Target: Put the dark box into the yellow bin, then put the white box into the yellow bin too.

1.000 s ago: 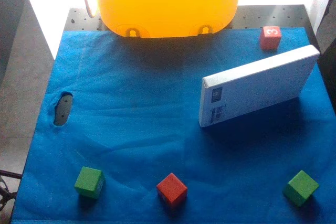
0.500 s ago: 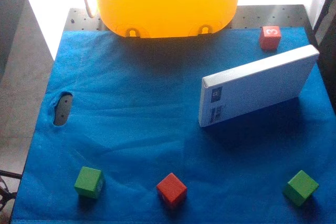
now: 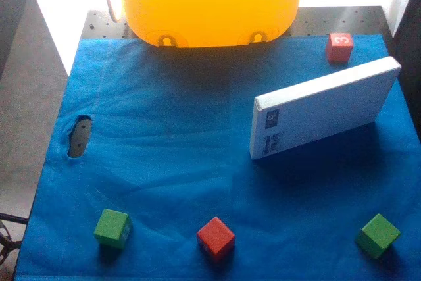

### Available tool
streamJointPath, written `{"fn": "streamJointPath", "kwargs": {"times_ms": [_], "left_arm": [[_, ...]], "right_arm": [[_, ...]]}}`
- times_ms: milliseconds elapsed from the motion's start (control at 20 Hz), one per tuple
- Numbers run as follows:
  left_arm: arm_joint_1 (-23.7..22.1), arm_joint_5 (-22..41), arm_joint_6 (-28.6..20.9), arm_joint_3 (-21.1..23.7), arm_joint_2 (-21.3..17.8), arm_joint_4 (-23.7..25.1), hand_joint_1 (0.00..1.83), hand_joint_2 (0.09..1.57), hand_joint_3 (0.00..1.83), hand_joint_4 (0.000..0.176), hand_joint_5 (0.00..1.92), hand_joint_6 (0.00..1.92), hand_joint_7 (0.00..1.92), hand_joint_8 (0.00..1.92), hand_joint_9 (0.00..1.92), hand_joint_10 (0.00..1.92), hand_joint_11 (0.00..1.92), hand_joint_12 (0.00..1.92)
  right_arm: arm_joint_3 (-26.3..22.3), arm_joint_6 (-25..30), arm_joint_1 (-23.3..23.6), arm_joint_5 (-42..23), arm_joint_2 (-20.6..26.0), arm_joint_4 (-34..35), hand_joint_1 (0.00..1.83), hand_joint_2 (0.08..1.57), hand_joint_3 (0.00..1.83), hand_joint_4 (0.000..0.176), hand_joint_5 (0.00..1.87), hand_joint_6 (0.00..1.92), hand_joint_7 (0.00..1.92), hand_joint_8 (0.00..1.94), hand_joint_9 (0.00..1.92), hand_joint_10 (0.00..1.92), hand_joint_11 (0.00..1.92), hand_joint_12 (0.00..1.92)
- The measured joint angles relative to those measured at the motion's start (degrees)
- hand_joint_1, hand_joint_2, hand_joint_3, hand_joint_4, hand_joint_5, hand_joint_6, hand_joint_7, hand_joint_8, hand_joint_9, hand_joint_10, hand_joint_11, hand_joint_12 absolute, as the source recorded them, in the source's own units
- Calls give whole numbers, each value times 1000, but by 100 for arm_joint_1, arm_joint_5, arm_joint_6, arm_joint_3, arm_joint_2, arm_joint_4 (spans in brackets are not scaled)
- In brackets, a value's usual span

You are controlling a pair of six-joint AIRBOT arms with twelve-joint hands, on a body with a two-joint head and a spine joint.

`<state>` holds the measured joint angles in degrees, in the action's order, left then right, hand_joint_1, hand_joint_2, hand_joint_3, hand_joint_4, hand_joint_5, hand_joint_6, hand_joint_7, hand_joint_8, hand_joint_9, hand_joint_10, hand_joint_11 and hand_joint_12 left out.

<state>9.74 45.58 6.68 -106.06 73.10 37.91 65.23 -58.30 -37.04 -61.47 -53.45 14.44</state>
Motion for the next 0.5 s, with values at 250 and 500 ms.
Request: {"fn": "streamJointPath", "kwargs": {"times_ms": [250,500], "left_arm": [[343,-216,-7,-396,354,-184,1302,984,0,9,1269,491,1448,88,1196,858,1052,1210],[444,-350,-195,-752,684,-184,1388,1018,1,0,1213,587,1144,609,1135,822,862,885]], "right_arm": [[0,17,0,7,-26,-37,105,1095,3,0,544,0,537,1,434,2,54,593],[0,42,0,9,-72,-85,69,1155,0,0,523,0,532,0,445,0,48,624]]}}
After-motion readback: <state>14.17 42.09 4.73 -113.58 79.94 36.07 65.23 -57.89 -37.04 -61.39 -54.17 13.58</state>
